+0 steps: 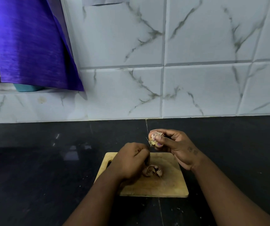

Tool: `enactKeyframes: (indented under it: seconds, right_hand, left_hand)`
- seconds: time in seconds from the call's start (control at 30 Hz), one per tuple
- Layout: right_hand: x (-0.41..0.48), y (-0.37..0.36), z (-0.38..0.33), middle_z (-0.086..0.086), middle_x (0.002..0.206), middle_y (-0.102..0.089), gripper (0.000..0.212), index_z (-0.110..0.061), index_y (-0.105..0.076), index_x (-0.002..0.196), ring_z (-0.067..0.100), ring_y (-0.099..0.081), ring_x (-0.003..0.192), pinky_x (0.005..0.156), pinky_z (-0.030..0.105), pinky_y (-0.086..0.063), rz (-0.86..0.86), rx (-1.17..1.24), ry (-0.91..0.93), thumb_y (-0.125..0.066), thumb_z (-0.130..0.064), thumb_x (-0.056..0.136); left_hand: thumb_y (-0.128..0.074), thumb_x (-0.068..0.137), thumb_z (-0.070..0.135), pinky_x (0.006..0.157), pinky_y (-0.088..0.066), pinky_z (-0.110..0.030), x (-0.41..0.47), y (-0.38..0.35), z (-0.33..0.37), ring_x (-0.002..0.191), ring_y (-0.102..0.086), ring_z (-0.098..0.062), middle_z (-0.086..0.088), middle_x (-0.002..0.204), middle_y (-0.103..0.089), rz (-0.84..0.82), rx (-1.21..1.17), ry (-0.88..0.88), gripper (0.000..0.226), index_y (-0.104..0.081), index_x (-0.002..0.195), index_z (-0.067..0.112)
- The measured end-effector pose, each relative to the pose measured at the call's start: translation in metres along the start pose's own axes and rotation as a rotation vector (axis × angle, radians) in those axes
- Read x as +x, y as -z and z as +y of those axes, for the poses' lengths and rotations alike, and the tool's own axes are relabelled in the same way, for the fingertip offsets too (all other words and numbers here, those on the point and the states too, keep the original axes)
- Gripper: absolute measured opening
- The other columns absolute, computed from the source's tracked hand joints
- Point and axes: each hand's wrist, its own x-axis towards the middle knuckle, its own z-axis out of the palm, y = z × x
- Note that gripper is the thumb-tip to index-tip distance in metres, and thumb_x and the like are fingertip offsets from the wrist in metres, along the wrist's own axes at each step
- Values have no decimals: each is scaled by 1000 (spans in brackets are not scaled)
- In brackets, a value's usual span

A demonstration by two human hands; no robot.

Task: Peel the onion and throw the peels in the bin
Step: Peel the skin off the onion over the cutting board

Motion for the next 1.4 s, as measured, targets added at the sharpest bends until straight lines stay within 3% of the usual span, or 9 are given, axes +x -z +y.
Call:
enactKeyframes:
  seconds: [0.1, 0.23, 0.37, 0.47, 0.63, 1.0, 1.17, 1.3, 1.4]
  right_hand:
    - [0, -1, 0, 16, 103, -77, 31, -2, -77, 112, 20, -69, 87, 75, 28, -62, -18, -6, 7, -74, -11, 82]
    - [0, 2, 0, 17, 106, -78, 36, 0, -74, 116, 19, -73, 89, 73, 27, -62, -9, -28, 16, -74, -10, 81]
    - [1, 3, 1, 22, 112, -76, 38, 2, -74, 115, 25, -73, 97, 78, 31, -62, -25, -37, 19, -76, -8, 79]
    - [2, 4, 2, 23, 112, -76, 38, 2, -74, 115, 27, -74, 98, 79, 32, -62, -27, -36, 20, -78, -7, 77]
    - [0, 2, 0, 22, 112, -76, 37, 1, -74, 115, 27, -75, 97, 81, 34, -62, -41, -58, 38, -78, -5, 79]
    - [2, -1, -1, 15, 110, -78, 33, -3, -74, 115, 22, -73, 100, 83, 30, -62, -46, 35, 100, -74, -4, 82]
    - [6, -14, 5, 17, 105, -79, 27, 3, -73, 114, 19, -75, 93, 75, 25, -61, 91, -125, 222, -73, 1, 87]
    - [11, 2, 0, 4, 92, -82, 18, -11, -78, 104, 13, -75, 85, 73, 24, -63, 331, -81, 258, -75, -3, 89]
    - [7, -1, 3, 8, 99, -82, 21, -9, -78, 108, 14, -76, 89, 73, 25, -62, 240, -94, 224, -76, -5, 88]
  left_hand:
    - [-50, 101, 28, 61, -47, -34, 1, 0, -1, 60, -59, -4, 13, 64, -66, -13, 42, 44, 42, -67, 62, 27]
    - [-63, 93, 32, 67, -53, -29, 6, 2, -6, 74, -67, -1, 12, 82, -75, 47, 80, 55, 24, -79, 76, 27]
    - [-77, 88, 25, 63, -46, -23, 6, 2, -8, 66, -61, 5, 13, 80, -72, 79, 38, 46, 16, -74, 76, 36]
    - [-69, 90, 27, 69, -48, -26, 6, 4, -7, 72, -64, 2, 11, 83, -74, 86, -83, 33, 15, -77, 78, 31]
    - [-39, 109, 43, 64, -42, -26, 3, 3, -3, 66, -52, -8, -1, 78, -66, 93, -350, 33, 52, -70, 86, 8]
    - [-44, 112, 23, 54, -34, -20, 7, -6, -1, 60, -39, -6, 5, 71, -48, 85, -643, -82, 31, -54, 83, 13]
    - [-44, 112, 15, 54, -34, -26, 8, -10, 0, 58, -38, -8, 5, 66, -47, 240, -563, -97, 37, -53, 76, 16]
    - [-50, 109, 13, 57, -38, -19, 2, -15, 8, 61, -43, -4, 11, 64, -48, 313, -426, -123, 39, -53, 71, 20]
    - [-61, 104, 18, 57, -39, -23, 3, -15, 3, 57, -44, -3, 12, 57, -50, 316, -311, -78, 46, -52, 61, 31]
